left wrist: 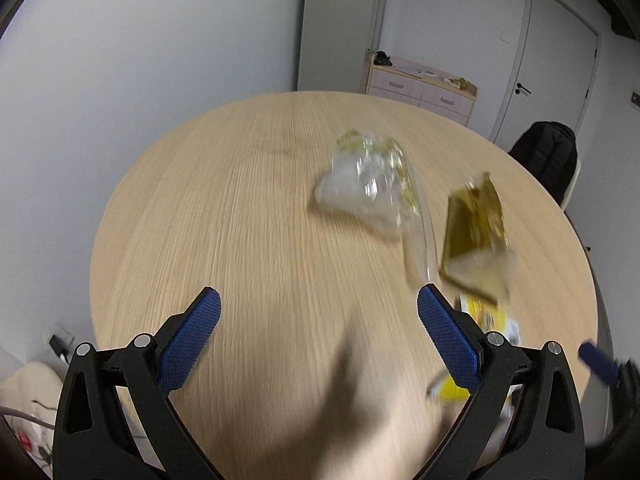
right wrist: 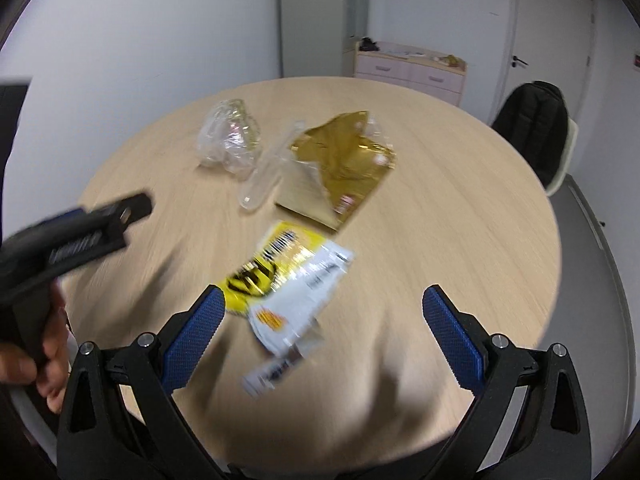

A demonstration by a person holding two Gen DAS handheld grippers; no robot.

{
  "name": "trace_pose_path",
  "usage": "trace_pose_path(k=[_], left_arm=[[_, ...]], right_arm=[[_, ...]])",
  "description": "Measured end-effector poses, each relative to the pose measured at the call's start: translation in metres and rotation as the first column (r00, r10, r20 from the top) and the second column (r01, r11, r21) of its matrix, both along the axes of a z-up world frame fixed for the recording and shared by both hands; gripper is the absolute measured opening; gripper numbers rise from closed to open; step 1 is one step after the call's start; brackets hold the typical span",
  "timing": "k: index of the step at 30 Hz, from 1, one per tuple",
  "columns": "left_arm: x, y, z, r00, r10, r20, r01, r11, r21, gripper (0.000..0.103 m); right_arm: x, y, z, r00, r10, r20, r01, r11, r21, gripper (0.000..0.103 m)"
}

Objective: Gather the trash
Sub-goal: 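Grasp the clear plastic bag with the left tool while the right tool grasps the yellow-and-white wrapper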

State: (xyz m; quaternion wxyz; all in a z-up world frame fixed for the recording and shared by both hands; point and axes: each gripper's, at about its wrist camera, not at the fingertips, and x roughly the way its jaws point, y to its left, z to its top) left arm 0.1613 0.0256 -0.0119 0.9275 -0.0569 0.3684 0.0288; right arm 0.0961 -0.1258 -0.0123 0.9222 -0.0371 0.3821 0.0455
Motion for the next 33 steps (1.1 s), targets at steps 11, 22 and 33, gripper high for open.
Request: trace_pose_path(k=[11, 22, 33], left_arm=[[0.086, -0.02, 0.0, 0.999, -0.033, -0.037, 0.033, 0.999, -0.001, 0.097], [0.136, -0.027, -0.018, 0.992, -0.042, -0.117, 0.045, 0.999, 0.023, 0.073], [0.137, -0.028, -0.036, 0.984, -0.044, -0.171, 0.051, 0.998, 0.039, 0.028]], right_arm=[[0.048, 0.013, -0.027, 0.994, 0.025, -0.108, -0.022, 0.999, 0.027, 0.089], [0.057, 0.012, -0.037, 0.991, 0.035, -0.13, -0.027, 0.998, 0.06, 0.07], [0.05, 0.018, -0.037, 0.985, 0.104, -0.135, -0.095, 0.993, 0.072, 0.041]])
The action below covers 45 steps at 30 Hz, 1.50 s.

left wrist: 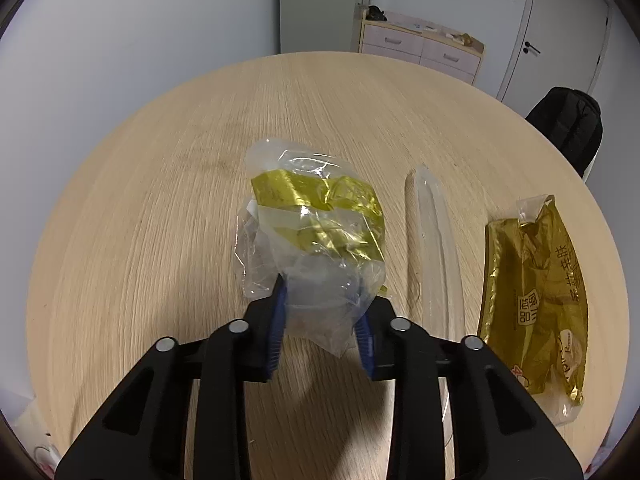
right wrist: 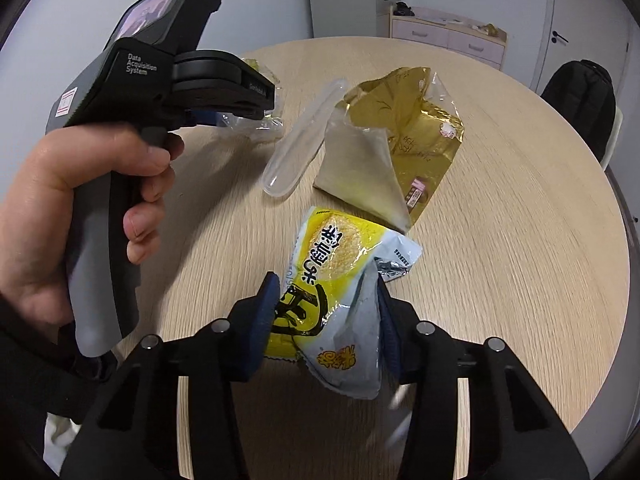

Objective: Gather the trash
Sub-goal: 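Grasp the clear plastic bag with the left tool while the right tool grasps the yellow-and-white wrapper, then carry the clear bag and yellow wrapper down over the black trash bin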

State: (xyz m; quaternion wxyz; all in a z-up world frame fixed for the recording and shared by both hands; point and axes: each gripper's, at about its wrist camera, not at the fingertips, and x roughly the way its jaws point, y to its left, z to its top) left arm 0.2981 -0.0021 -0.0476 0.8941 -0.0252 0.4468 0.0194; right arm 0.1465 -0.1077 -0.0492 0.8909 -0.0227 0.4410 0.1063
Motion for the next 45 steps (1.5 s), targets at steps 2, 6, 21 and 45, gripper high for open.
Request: trace_pose_path(k=[2, 6, 21, 45], left_arm=[[-0.003, -0.001, 0.001, 1.0, 0.003, 0.003, -0.003, 1.0, 0.006, 0.027], [-0.012, -0.003, 0.001, 1.0, 0.01, 0.009, -0.011, 1.0, 0.016, 0.025], [-0.035, 0.001, 0.009, 1.0, 0.01, 0.01, -0.01, 1.0, 0.002, 0.024], [-0.12, 0.01, 0.033, 0.999, 0.007, 0.05, -0.006, 1.0, -0.021, 0.024]], right_arm=[[-0.003, 0.0, 0.001, 1.0, 0.004, 0.002, -0.004, 1.0, 0.003, 0.035], [-0.004, -0.003, 0.001, 1.0, 0.002, 0.005, -0.002, 1.0, 0.016, 0.018], [-0.018, -0.011, 0.011, 0.998, -0.031, 0.048, 0.031, 1.0, -0.001, 0.015], [-0.059, -0.005, 0.032, 0.994, -0.023, 0.111, 0.027, 0.999, -0.031, 0.015]])
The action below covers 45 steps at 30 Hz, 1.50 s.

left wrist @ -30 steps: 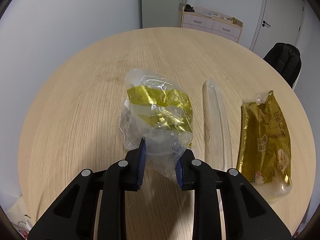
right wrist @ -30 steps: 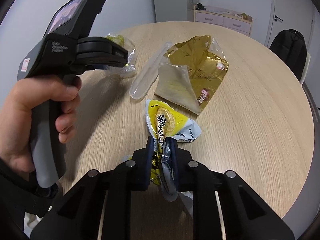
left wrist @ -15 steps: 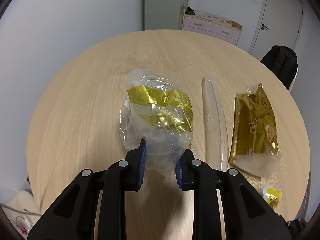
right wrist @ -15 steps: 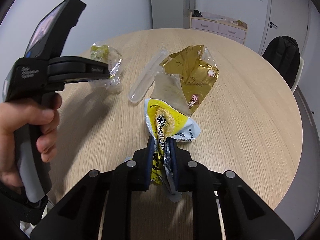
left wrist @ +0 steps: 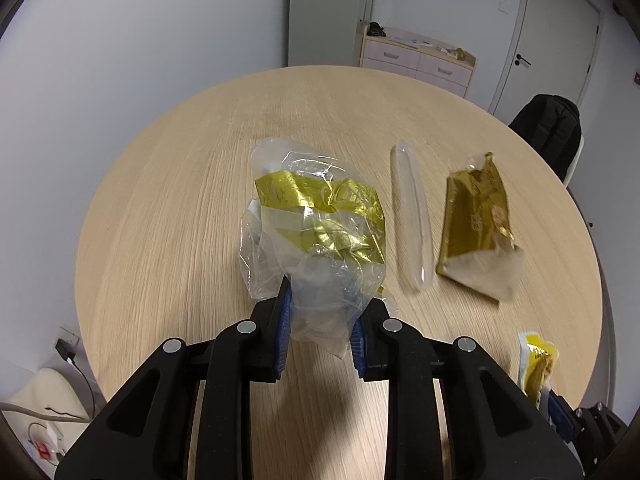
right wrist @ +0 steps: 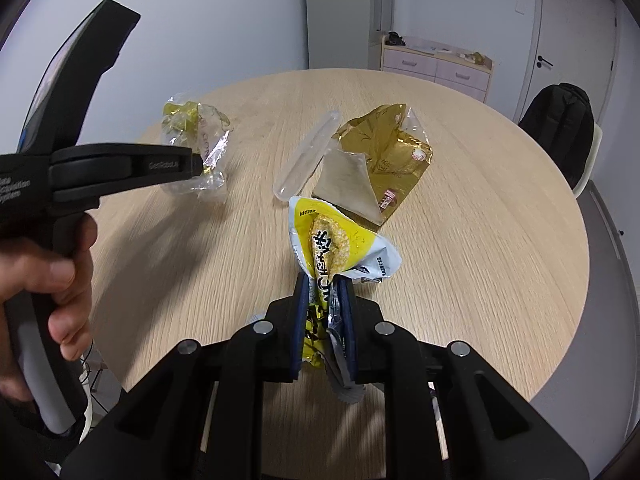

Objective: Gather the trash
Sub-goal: 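Carry the clear bag and yellow wrapper down over the black trash bin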

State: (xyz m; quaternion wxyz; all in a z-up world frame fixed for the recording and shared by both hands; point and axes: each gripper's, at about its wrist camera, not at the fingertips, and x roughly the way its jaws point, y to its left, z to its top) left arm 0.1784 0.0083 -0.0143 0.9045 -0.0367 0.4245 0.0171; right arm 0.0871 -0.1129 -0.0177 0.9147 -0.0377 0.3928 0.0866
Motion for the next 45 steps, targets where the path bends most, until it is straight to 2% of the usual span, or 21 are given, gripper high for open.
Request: trace_pose_path(k=[13, 37, 45], left_arm=[[-0.067, -0.009, 0.011, 0.998, -0.033, 0.048, 0.033, 0.999, -0.004, 0.024], [-0.194, -0.016, -0.009, 0.996, -0.059, 0.073, 0.061, 0.998, -0.026, 0.024], [-0.227, -0.013, -0.026, 0.996, -0.056, 0.068, 0.06, 0.997, -0.049, 0.024]], right_arm=[[-0.029, -0.005, -0.001, 1.0, -0.002, 0.001, 0.002, 1.0, 0.006, 0.015], [-0.121, -0.005, -0.012, 1.0, -0.013, 0.009, 0.013, 1.0, 0.02, 0.015], [-0.142, -0.008, -0.024, 1.0, -0.024, 0.002, 0.024, 0.999, 0.022, 0.015]])
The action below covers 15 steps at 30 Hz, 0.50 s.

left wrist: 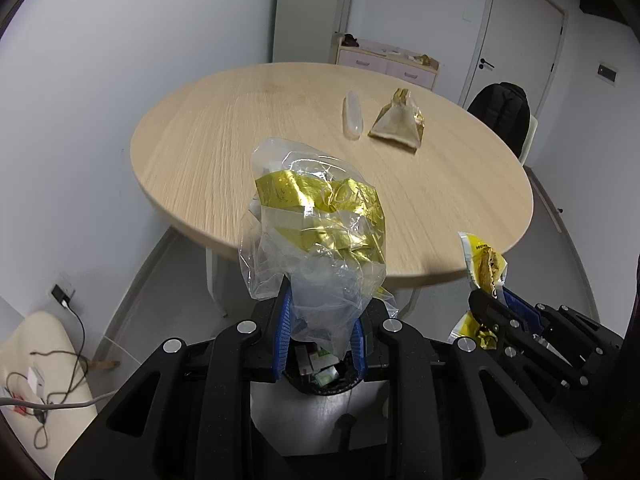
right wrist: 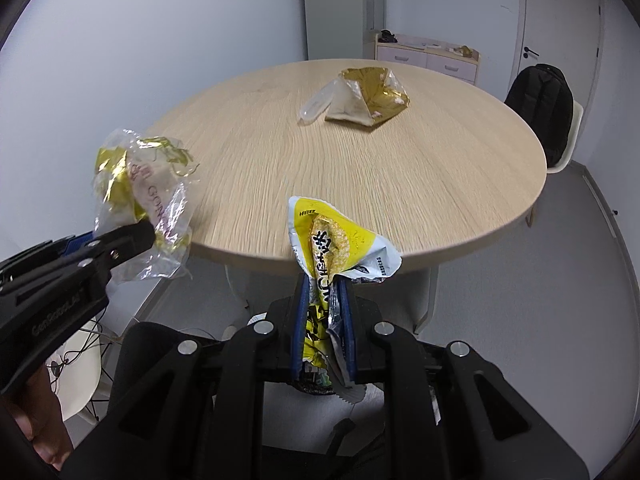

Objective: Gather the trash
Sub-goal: 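Carry the clear bag and yellow wrapper down over the black trash bin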

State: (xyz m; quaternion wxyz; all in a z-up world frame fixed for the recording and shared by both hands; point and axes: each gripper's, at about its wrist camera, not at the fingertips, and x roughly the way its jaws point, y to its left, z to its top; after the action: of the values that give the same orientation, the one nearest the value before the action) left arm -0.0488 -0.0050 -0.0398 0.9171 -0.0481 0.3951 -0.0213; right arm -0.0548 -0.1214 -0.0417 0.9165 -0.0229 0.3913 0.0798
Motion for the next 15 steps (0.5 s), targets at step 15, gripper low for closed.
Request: trace_pose_path(k=[15], left_arm=[[-0.02, 0.002, -0.047, 0.998, -0.001, -0.056, 0.001, 1.0, -0.002, 0.024]], right_arm=[[-0.008, -0.002, -0.034, 0.999, -0.033, -0.035, 0.033, 0.999, -0.012, 0.015]])
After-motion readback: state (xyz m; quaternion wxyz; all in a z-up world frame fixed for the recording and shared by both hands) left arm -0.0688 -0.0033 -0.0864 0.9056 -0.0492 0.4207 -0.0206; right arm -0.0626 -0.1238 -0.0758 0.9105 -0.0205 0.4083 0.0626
